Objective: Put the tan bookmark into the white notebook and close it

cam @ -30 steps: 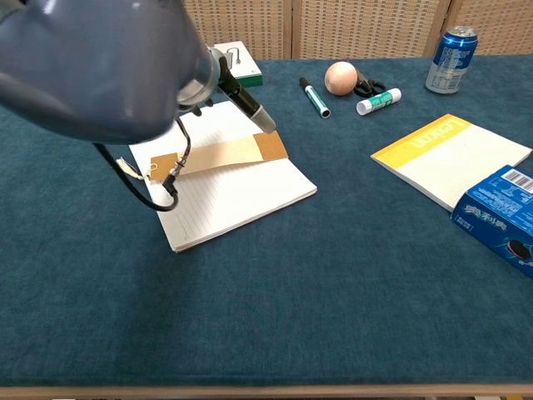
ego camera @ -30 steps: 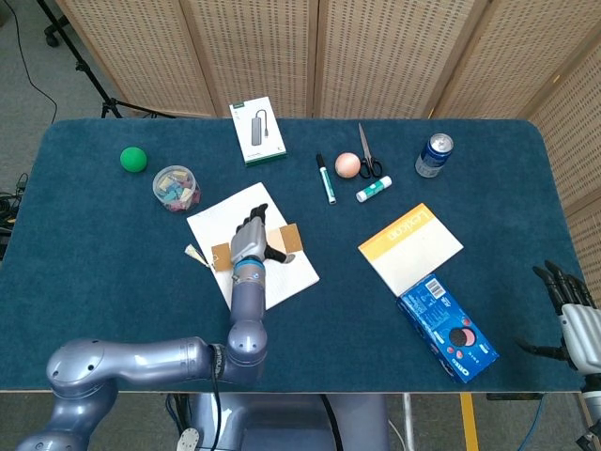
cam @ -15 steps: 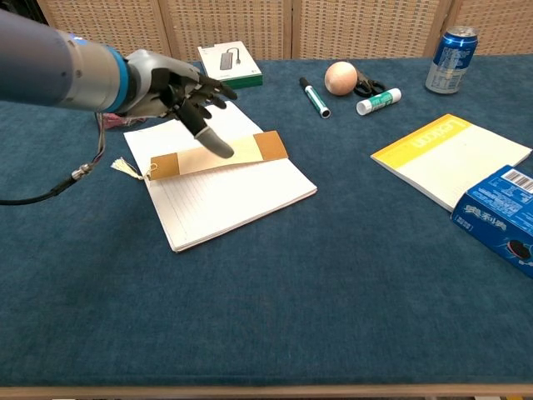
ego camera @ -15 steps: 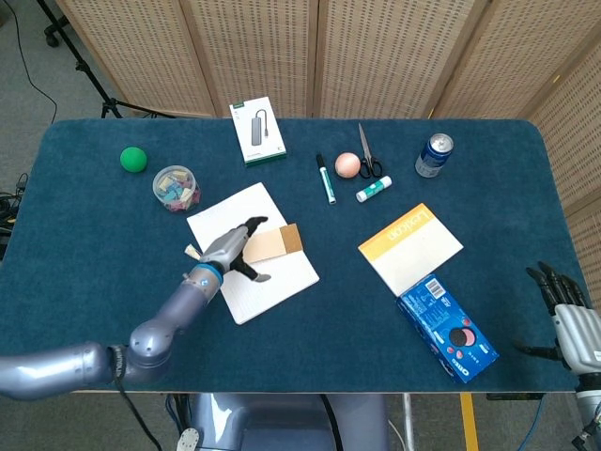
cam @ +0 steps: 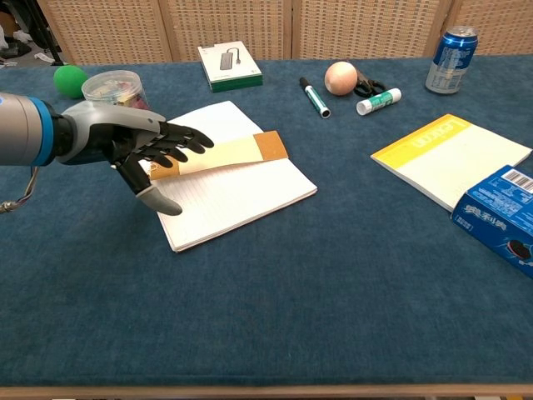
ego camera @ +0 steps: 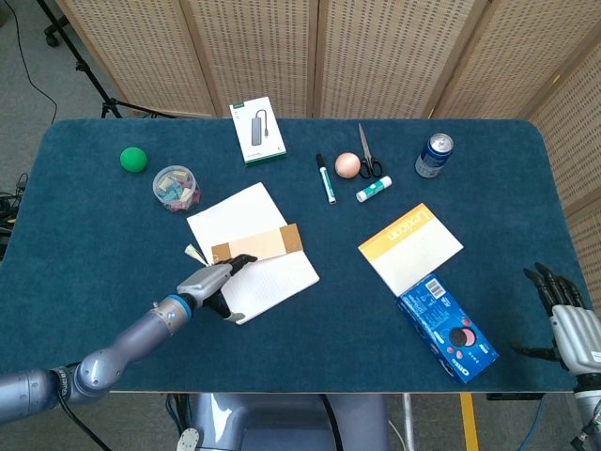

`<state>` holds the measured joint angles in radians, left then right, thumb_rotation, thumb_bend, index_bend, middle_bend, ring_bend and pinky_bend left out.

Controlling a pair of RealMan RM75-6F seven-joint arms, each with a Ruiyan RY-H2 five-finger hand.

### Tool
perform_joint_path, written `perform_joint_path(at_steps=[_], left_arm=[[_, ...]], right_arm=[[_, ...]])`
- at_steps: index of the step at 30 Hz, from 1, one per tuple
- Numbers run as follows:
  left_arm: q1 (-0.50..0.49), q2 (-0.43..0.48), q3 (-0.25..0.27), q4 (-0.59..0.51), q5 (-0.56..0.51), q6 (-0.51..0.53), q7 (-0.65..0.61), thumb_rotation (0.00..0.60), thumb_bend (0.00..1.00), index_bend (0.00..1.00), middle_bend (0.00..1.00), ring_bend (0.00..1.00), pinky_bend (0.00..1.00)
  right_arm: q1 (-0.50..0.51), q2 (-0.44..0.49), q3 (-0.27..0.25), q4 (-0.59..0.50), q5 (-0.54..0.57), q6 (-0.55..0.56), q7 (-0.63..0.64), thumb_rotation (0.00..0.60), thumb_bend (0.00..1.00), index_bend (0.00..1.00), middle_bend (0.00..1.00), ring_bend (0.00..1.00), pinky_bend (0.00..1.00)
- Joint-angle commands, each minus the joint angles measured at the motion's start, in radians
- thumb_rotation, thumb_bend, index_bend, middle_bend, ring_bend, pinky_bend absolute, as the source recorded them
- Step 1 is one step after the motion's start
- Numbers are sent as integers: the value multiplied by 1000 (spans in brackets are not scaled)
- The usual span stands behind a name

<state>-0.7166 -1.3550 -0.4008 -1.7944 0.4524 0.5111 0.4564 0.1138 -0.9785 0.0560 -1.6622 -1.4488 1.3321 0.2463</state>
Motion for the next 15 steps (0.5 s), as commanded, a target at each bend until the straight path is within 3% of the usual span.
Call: perform_joint_path(at_steps=[1, 13, 15], left_arm=[[0, 13, 23, 12, 41, 15, -39, 600, 206, 0, 0, 0, 0], [-39, -11, 67, 88, 103, 53, -163, 600, 209, 0, 0, 0, 0], [-58, -5, 93, 98, 89, 34, -182, 600, 209, 0, 0, 0, 0]], right_arm=[[1, 1, -1, -1, 0, -3, 0, 600, 0, 0, 0, 0, 0], [5, 2, -5, -7, 2, -14, -11, 600, 0, 0, 0, 0, 0], [6, 4, -6, -9, 3, -16, -11, 600, 0, 0, 0, 0, 0]])
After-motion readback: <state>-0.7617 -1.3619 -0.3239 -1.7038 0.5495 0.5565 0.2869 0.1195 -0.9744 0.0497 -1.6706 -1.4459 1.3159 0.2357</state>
